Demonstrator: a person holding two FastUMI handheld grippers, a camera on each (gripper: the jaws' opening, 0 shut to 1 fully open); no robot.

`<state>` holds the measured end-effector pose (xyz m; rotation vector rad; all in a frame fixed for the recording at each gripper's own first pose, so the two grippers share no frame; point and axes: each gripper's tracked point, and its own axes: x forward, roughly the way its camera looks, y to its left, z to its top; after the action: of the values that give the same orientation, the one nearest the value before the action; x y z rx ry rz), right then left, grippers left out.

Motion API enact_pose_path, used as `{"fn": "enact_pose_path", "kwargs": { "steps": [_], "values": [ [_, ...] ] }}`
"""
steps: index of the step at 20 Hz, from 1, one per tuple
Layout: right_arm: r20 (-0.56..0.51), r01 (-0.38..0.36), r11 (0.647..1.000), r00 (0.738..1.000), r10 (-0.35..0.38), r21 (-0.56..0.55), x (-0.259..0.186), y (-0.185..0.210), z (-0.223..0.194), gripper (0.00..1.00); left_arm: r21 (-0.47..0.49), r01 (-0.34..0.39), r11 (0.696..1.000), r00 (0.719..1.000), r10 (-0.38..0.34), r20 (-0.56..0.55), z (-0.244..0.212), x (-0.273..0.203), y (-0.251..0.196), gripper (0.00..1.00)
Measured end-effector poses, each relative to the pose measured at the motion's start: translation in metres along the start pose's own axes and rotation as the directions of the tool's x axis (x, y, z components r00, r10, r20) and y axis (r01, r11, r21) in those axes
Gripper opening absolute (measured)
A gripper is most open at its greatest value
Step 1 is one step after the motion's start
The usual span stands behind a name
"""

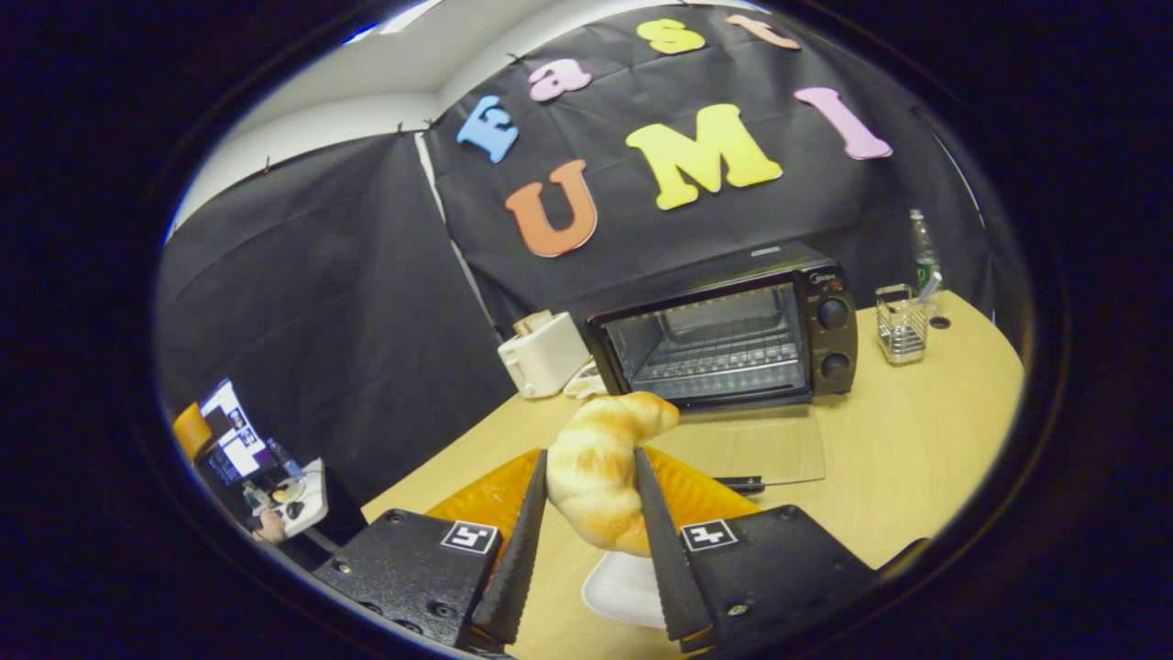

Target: Open the electric oven with the left hand, put the food in, and close the electric oven.

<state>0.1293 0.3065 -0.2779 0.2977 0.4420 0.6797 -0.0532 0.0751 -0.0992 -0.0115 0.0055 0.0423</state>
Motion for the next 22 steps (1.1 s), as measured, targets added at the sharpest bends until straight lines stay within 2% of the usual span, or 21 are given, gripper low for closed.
{"fn": "enact_pose_path", "kwargs": {
  "steps": [3, 8, 10, 11, 15, 19, 22],
  "values": [
    [0.036, 0.013, 0.998, 0.999, -0.016, 0.069, 0.017, -0.012, 0.010, 0.58, 0.011, 0.012, 1.000, 1.000, -0.012, 0.013, 0.003, -0.001, -0.005, 0.93],
    [0.034, 0.061, 0.982, 0.997, -0.068, 0.176, 0.057, -0.051, 0.026, 0.58, -0.009, 0.028, 1.000, 1.000, -0.028, 0.014, 0.007, 0.021, -0.007, 0.93],
    [0.050, 0.092, 0.976, 0.993, -0.103, 0.195, 0.082, -0.069, 0.039, 0.60, -0.008, 0.028, 1.000, 1.000, -0.028, 0.012, 0.007, 0.034, -0.004, 0.93],
    [0.063, 0.101, 0.972, 0.991, -0.117, 0.211, 0.097, -0.077, 0.046, 0.58, -0.006, 0.030, 1.000, 1.000, -0.030, 0.005, 0.005, 0.041, -0.003, 0.93],
    [0.110, 0.136, 0.950, 0.979, -0.173, 0.281, 0.158, -0.108, 0.066, 0.57, 0.020, -0.015, 1.000, 0.999, 0.016, -0.035, -0.006, 0.063, 0.009, 0.93],
    [0.089, 0.224, 0.945, 0.964, -0.251, 0.240, 0.216, -0.135, 0.065, 0.57, 0.011, -0.025, 1.000, 0.998, 0.026, -0.065, -0.016, 0.075, 0.016, 0.93],
    [0.116, 0.279, 0.944, 0.946, -0.301, 0.177, 0.243, -0.153, 0.073, 0.59, 0.066, -0.065, 0.996, 0.995, 0.070, -0.067, -0.023, 0.077, 0.031, 0.93]
  ]
}}
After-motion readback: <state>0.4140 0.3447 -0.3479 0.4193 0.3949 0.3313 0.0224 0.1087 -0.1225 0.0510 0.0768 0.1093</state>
